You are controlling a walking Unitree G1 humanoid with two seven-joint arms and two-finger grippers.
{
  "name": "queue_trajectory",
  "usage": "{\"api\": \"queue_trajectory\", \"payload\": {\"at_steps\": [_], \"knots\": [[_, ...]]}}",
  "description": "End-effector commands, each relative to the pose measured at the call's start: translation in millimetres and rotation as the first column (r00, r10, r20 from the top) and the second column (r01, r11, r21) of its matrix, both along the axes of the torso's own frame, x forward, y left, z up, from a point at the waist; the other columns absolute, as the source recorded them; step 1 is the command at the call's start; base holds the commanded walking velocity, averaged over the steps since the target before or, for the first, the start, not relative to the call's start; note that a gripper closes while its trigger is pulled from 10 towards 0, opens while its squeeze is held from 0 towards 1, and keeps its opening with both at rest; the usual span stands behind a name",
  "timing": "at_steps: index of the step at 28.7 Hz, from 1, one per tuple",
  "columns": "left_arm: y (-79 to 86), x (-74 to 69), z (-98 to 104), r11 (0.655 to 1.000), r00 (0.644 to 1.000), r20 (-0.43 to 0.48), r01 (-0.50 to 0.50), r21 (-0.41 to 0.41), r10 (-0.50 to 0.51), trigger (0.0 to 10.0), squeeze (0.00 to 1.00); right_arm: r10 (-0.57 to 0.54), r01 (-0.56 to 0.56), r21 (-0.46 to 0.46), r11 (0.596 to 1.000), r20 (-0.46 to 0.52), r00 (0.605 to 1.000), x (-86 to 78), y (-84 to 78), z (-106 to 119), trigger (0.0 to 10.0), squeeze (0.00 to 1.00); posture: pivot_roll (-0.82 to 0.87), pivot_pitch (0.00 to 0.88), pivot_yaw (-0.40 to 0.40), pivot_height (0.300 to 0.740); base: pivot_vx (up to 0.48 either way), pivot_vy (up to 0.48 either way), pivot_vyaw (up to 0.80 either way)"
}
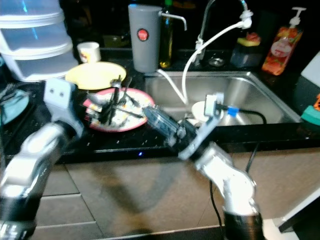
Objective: Kitchen organization
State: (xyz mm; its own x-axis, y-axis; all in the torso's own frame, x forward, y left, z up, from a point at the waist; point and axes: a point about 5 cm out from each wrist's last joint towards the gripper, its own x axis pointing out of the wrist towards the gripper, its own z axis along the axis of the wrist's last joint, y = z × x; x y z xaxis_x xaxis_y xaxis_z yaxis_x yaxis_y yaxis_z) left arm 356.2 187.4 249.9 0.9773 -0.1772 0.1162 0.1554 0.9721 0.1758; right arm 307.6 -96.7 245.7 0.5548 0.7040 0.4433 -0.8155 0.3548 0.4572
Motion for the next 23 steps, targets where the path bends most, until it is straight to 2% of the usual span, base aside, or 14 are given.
{"api": "queue_trajectory", "payload": {"at_steps": [1,2,3,4,8,9,10,11,16,21,23], "knots": [[6.5,9.9,-13.7,0.998,0.994,-0.094,-0.065,-0.007,0.064,10.0,1.0,-0.048,0.048,-0.034,0.998,-0.002,0.999,5.8,2.2,-3.4,10.0,0.0,0.06,0.043,-0.051,0.74,0.0,0.0,0.0],[6.5,9.9,-13.7,0.998,0.994,-0.094,-0.065,-0.007,0.064,10.0,1.0,-0.048,0.048,-0.034,0.998,-0.002,0.999,5.8,2.2,-3.4,10.0,0.0,0.06,0.043,-0.051,0.74,0.0,0.0,0.0],[4.3,17.4,-20.7,0.998,0.985,-0.16,-0.063,-0.012,0.06,10.0,1.0,-0.054,0.054,-0.032,0.998,0.005,0.999,8.1,4.2,-1.8,10.0,0.0,0.06,0.04,-0.047,0.74,0.0,0.0,0.0],[1.2,20.3,-22.3,0.998,0.981,-0.187,-0.054,-0.022,0.049,10.0,1.0,-0.051,0.051,-0.029,0.998,0.01,0.999,8.3,5.0,-0.8,10.0,0.0,0.06,0.039,-0.047,0.74,0.0,0.0,0.0],[-4.3,25.0,-20.6,0.998,0.979,-0.199,-0.046,-0.032,0.038,10.0,1.0,-0.047,0.047,-0.031,0.998,0.02,0.999,8.5,5.9,0.4,10.0,0.0,0.05,0.037,-0.045,0.74,0.0,0.0,0.0],[-9.0,28.5,-17.2,0.999,0.981,-0.193,-0.022,-0.031,0.016,10.0,0.07,-0.045,0.046,-0.037,0.998,0.028,0.999,8.6,6.4,0.8,10.0,0.0,0.05,0.037,-0.045,0.74,0.0,0.0,0.0],[-12.1,30.7,-14.8,1.0,0.982,-0.187,-0.006,-0.028,0.001,10.0,0.07,-0.044,0.045,-0.041,0.998,0.033,0.998,8.8,6.7,0.8,10.0,0.0,0.05,0.037,-0.045,0.74,0.0,0.0,0.0],[-14.6,32.5,-12.5,1.0,0.984,-0.178,0.013,0.009,-0.011,10.0,0.0,-0.043,0.044,-0.044,0.998,0.037,0.998,8.8,6.6,1.0,10.0,0.0,0.05,0.036,-0.044,0.74,0.0,0.0,0.0],[-17.3,36.8,-11.7,0.997,0.982,-0.185,0.047,0.063,-0.034,10.0,0.0,-0.044,0.047,-0.054,0.997,0.046,0.998,9.5,6.3,0.6,10.0,0.0,0.05,0.038,-0.045,0.74,0.0,0.0,0.0],[-12.1,41.0,-17.5,0.997,0.965,-0.261,0.033,0.065,-0.015,10.0,0.0,-0.028,0.032,-0.06,0.998,0.054,0.998,8.8,7.2,0.3,10.0,0.0,0.04,0.04,-0.049,0.74,0.0,0.0,0.0],[-6.2,42.4,-22.3,0.999,0.945,-0.328,-0.008,0.034,0.019,10.0,0.0,-0.007,0.011,-0.074,0.997,0.059,0.998,7.6,8.5,0.4,10.0,0.0,0.04,0.04,-0.049,0.74,0.0,0.0,0.0]]}}
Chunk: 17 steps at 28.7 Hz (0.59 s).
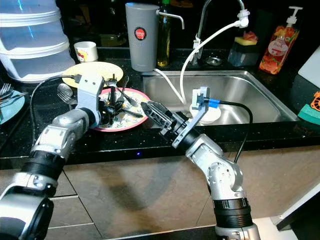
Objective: Kitchen organization
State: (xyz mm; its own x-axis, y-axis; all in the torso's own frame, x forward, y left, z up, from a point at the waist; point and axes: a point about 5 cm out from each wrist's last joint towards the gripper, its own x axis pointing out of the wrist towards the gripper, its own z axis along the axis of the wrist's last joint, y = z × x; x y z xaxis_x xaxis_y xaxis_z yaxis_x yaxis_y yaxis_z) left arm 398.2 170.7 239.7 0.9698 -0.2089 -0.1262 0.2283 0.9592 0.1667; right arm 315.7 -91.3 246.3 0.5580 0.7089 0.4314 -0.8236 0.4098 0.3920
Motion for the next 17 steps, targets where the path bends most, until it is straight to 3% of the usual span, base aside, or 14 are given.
{"api": "queue_trajectory", "payload": {"at_steps": [1,2,5,16,17], "knots": [[10.5,0.5,-12.0,0.999,0.995,-0.093,-0.048,0.003,0.048,10.0,0.0,0.028,-0.027,-0.017,0.999,0.005,1.0,-0.5,3.1,-0.2,10.0,0.0,0.04,0.04,-0.049,0.74,0.0,0.0,0.0],[13.0,2.2,-12.8,0.997,0.99,-0.131,-0.065,-0.029,0.061,10.0,0.0,0.05,-0.049,-0.026,0.998,0.014,0.999,-1.9,4.1,1.0,10.0,0.0,0.04,0.04,-0.049,0.74,0.0,0.0,0.0],[14.7,3.7,-11.7,0.997,0.988,-0.136,-0.071,-0.029,0.067,10.0,0.0,0.062,-0.061,-0.029,0.998,0.02,0.998,-2.4,4.3,2.3,10.0,0.0,0.04,0.04,-0.049,0.74,0.0,0.0,0.0],[20.1,7.1,-7.8,0.998,0.986,-0.161,-0.037,0.052,0.045,10.0,0.0,0.106,-0.105,-0.036,0.994,0.031,0.994,-1.3,2.4,5.4,10.0,0.0,0.04,0.004,-0.062,0.74,0.0,0.0,0.0],[20.7,7.8,-5.7,0.998,0.987,-0.154,-0.037,0.052,0.045,4.9,0.0,0.114,-0.113,-0.039,0.993,0.033,0.993,-1.4,1.9,5.5,10.0,0.0,0.04,0.008,-0.057,0.74,0.0,0.0,0.0]]}}
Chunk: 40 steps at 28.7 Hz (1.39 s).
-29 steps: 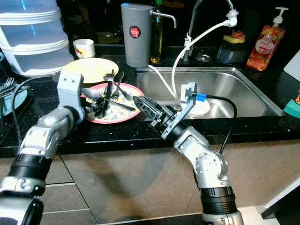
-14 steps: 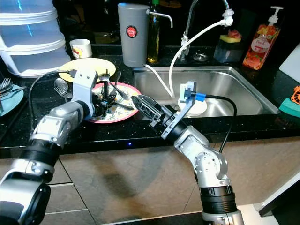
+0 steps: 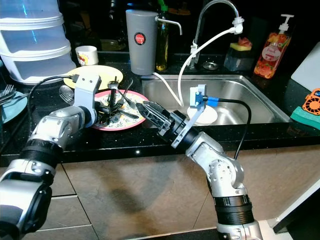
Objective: Kitchen organization
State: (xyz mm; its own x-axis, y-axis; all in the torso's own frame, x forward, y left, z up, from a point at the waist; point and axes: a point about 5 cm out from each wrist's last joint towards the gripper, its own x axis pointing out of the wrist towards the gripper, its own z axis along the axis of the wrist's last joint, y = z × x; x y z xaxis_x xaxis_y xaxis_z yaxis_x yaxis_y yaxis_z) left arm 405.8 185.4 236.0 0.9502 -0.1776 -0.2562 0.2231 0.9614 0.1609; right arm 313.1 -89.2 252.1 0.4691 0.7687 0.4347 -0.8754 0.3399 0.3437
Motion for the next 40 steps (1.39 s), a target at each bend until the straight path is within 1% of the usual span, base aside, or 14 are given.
{"api": "queue_trajectory", "payload": {"at_steps": [1,2,3,18,20,26,27,28,29,30,35,37,39,40], "knots": [[6.0,0.1,-1.9,1.0,1.0,-0.026,-0.012,0.025,0.013,4.9,0.0,0.02,-0.02,-0.012,1.0,-0.01,1.0,1.1,-0.2,-0.3,10.0,0.0,0.04,0.008,-0.057,0.74,0.0,0.0,0.0],[6.2,0.4,-0.9,1.0,1.0,-0.023,-0.011,0.024,0.012,1.4,0.0,0.023,-0.024,-0.013,1.0,-0.008,1.0,1.0,-0.6,-0.2,10.0,0.0,0.04,0.008,-0.057,0.74,0.0,0.0,0.0],[6.4,0.7,-0.1,1.0,1.0,-0.02,-0.01,0.024,0.01,0.0,0.0,0.026,-0.027,-0.014,1.0,-0.007,1.0,1.0,-0.7,-0.2,10.0,0.0,0.04,0.009,-0.055,0.74,0.0,0.0,0.0],[7.9,5.2,12.5,1.0,0.999,0.047,-0.005,0.003,0.005,0.0,0.0,0.057,-0.058,-0.042,0.997,-0.01,0.998,0.9,-3.1,-3.0,10.0,0.0,0.04,0.012,-0.052,0.74,0.0,0.0,0.0],[7.3,5.8,19.0,1.0,0.995,0.096,0.003,-0.011,-0.002,0.0,0.0,0.064,-0.065,-0.048,0.997,-0.013,0.998,0.8,-3.5,-3.1,10.0,0.0,0.03,0.018,-0.055,0.74,0.0,0.0,0.0],[6.9,4.6,29.1,1.0,0.992,0.128,0.001,0.004,-0.001,0.0,0.0,0.074,-0.075,-0.045,0.996,-0.013,0.997,0.0,-4.0,-2.1,10.0,0.0,0.03,0.023,-0.062,0.74,0.0,0.0,0.0],[5.9,4.3,31.0,1.0,0.991,0.13,-0.008,-0.02,0.01,0.6,0.0,0.077,-0.077,-0.046,0.996,-0.012,0.997,-0.4,-4.1,-2.0,10.0,0.0,0.03,0.022,-0.062,0.74,0.0,0.0,0.0],[5.9,4.3,31.0,1.0,0.991,0.13,-0.008,-0.02,0.01,0.6,0.0,0.077,-0.077,-0.046,0.996,-0.012,0.997,-0.4,-4.1,-2.0,10.0,0.0,0.03,0.022,-0.062,0.74,0.0,0.0,0.0],[4.5,3.9,32.2,0.999,0.992,0.128,-0.014,-0.051,0.021,7.4,0.0,0.079,-0.08,-0.047,0.996,-0.011,0.997,-0.6,-4.2,-1.9,10.0,0.0,0.03,0.022,-0.062,0.74,0.0,0.0,0.0],[2.0,3.2,31.2,0.997,0.992,0.119,-0.019,-0.078,0.029,10.0,0.0,0.08,-0.081,-0.049,0.996,-0.011,0.997,-0.3,-4.5,-1.8,10.0,0.0,0.03,0.022,-0.062,0.74,0.0,0.0,0.0],[-6.3,1.7,16.1,0.997,0.994,0.112,0.023,-0.08,-0.014,10.0,0.0,0.086,-0.086,-0.049,0.995,-0.009,0.996,0.4,-5.4,-0.9,10.0,0.0,0.03,0.026,-0.073,0.74,0.0,0.0,0.0],[-12.8,0.9,12.8,0.992,0.986,0.141,0.102,-0.08,-0.091,10.0,0.0,0.092,-0.092,-0.049,0.995,-0.009,0.996,0.6,-5.5,-1.2,10.0,0.0,0.03,0.026,-0.073,0.74,0.0,0.0,0.0],[-12.7,-0.1,8.4,0.992,0.987,0.104,0.124,-0.021,-0.121,10.0,0.0,0.097,-0.097,-0.048,0.994,-0.01,0.995,0.6,-4.8,-1.7,10.0,0.0,0.04,0.027,-0.073,0.74,0.0,0.0,0.0],[-12.7,-0.1,8.4,0.992,0.987,0.104,0.124,-0.021,-0.121,10.0,0.0,0.097,-0.097,-0.048,0.994,-0.01,0.995,0.6,-4.8,-1.7,10.0,0.0,0.04,0.027,-0.073,0.74,0.0,0.0,0.0]]}}
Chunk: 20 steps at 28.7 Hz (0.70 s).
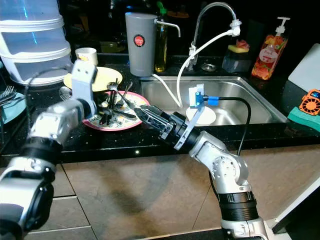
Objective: Kitchen organization
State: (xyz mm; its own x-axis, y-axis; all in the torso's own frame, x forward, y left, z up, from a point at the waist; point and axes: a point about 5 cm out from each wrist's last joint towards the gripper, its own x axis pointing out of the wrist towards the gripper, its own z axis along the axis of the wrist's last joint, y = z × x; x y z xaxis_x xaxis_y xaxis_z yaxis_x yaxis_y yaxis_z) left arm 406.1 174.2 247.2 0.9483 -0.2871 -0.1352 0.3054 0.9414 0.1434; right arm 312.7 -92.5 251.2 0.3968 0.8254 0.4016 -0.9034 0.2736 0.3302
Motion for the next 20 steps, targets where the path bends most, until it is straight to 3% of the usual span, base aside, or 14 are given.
{"api": "queue_trajectory", "payload": {"at_steps": [1,2,3,7,10,20], "knots": [[-0.5,-0.7,-4.2,0.999,0.999,-0.033,0.017,0.039,-0.015,10.0,0.0,0.009,-0.009,-0.007,1.0,-0.008,1.0,1.1,-1.3,-1.1,10.0,0.0,0.04,0.027,-0.073,0.74,0.0,0.0,0.0],[0.4,-1.3,-5.7,0.999,0.998,-0.065,0.024,0.043,-0.021,10.0,0.0,0.01,-0.01,-0.006,1.0,-0.009,1.0,1.1,-1.0,-1.3,10.0,0.0,0.04,0.029,-0.071,0.74,0.0,0.0,0.0],[5.1,-4.4,-11.3,0.991,0.99,-0.141,0.049,0.122,-0.032,10.0,0.0,0.014,-0.014,-0.004,1.0,-0.011,1.0,1.0,-1.0,-1.9,10.0,0.0,0.04,0.028,-0.07,0.74,0.0,0.0,0.0],[11.9,-6.3,-13.3,0.978,0.987,-0.161,0.043,0.205,-0.01,10.0,0.0,0.016,-0.016,-0.004,1.0,-0.011,1.0,0.7,-1.7,-2.3,10.0,0.0,0.04,0.028,-0.07,0.74,0.0,0.0,0.0],[26.4,-8.1,-2.7,0.964,0.993,-0.117,0.007,0.265,0.024,10.0,0.0,0.014,-0.014,-0.006,1.0,-0.01,1.0,0.5,-3.9,-1.6,10.0,0.0,0.03,0.031,-0.067,0.74,0.0,0.0,0.0],[36.1,-14.2,15.5,0.961,0.998,-0.035,-0.046,0.274,0.058,10.0,0.0,0.016,-0.016,-0.013,1.0,-0.008,1.0,1.5,-6.2,-0.8,10.0,0.0,0.04,0.036,-0.078,0.74,0.0,0.0,0.0]]}}
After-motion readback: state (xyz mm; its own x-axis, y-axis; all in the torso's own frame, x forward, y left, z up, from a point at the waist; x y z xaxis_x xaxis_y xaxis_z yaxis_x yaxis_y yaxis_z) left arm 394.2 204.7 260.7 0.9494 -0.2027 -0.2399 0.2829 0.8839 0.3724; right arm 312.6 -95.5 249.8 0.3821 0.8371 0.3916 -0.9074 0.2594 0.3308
